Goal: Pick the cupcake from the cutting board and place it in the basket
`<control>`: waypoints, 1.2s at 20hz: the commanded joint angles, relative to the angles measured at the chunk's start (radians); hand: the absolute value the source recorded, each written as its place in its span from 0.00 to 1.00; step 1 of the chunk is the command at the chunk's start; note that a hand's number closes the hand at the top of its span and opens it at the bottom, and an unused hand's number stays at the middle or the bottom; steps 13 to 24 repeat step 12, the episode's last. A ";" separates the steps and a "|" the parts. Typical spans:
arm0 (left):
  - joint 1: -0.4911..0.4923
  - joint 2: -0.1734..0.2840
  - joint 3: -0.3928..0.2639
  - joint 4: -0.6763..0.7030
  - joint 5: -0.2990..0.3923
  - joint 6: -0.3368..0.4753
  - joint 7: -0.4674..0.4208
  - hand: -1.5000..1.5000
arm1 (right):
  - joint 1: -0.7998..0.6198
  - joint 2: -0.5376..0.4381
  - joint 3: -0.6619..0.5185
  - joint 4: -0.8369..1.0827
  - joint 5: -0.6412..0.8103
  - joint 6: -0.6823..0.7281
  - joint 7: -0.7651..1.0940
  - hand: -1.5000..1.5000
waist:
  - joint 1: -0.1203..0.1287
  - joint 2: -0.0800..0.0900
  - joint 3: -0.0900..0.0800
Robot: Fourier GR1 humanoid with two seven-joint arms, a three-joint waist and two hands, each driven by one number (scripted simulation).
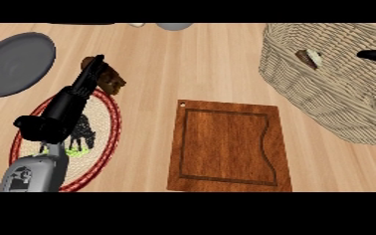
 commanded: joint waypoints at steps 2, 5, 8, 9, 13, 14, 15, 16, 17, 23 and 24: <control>-0.032 0.029 0.037 0.014 0.028 -0.027 0.015 0.50 | -0.060 -0.010 -0.049 0.070 -0.004 0.125 -0.036 0.00 | -0.008 -0.002 0.000; -0.008 -0.026 -0.019 0.022 -0.033 0.023 -0.012 0.50 | -0.101 -0.014 -0.089 0.086 -0.063 0.208 0.058 0.00 | -0.011 -0.003 0.000; -0.027 -0.002 0.006 0.039 -0.008 -0.004 -0.022 0.50 | -0.163 -0.055 -0.144 0.204 -0.113 0.262 0.171 0.00 | 0.004 0.004 0.000; 0.001 -0.007 -0.004 0.028 -0.009 -0.008 -0.017 0.50 | -0.183 -0.067 -0.165 0.220 -0.135 0.280 0.213 0.00 | 0.006 0.003 0.000; 0.003 -0.041 -0.039 0.020 -0.047 0.024 -0.050 0.50 | -0.242 -0.091 -0.169 0.281 -0.128 0.313 0.308 0.00 | 0.024 0.010 0.001; 0.003 -0.041 -0.039 0.020 -0.047 0.024 -0.050 0.50 | -0.242 -0.091 -0.169 0.281 -0.128 0.313 0.308 0.00 | 0.024 0.010 0.001; 0.003 -0.041 -0.039 0.020 -0.047 0.024 -0.050 0.50 | -0.242 -0.091 -0.169 0.281 -0.128 0.313 0.308 0.00 | 0.024 0.010 0.001; 0.003 -0.041 -0.039 0.020 -0.047 0.024 -0.050 0.50 | -0.242 -0.091 -0.169 0.281 -0.128 0.313 0.308 0.00 | 0.024 0.010 0.001; 0.003 -0.041 -0.039 0.020 -0.047 0.024 -0.050 0.50 | -0.242 -0.091 -0.169 0.281 -0.128 0.313 0.308 0.00 | 0.024 0.010 0.001; 0.003 -0.041 -0.039 0.020 -0.047 0.024 -0.050 0.50 | -0.242 -0.091 -0.169 0.281 -0.128 0.313 0.308 0.00 | 0.024 0.010 0.001; 0.003 -0.041 -0.039 0.020 -0.047 0.024 -0.050 0.50 | -0.242 -0.091 -0.169 0.281 -0.128 0.313 0.308 0.00 | 0.024 0.010 0.001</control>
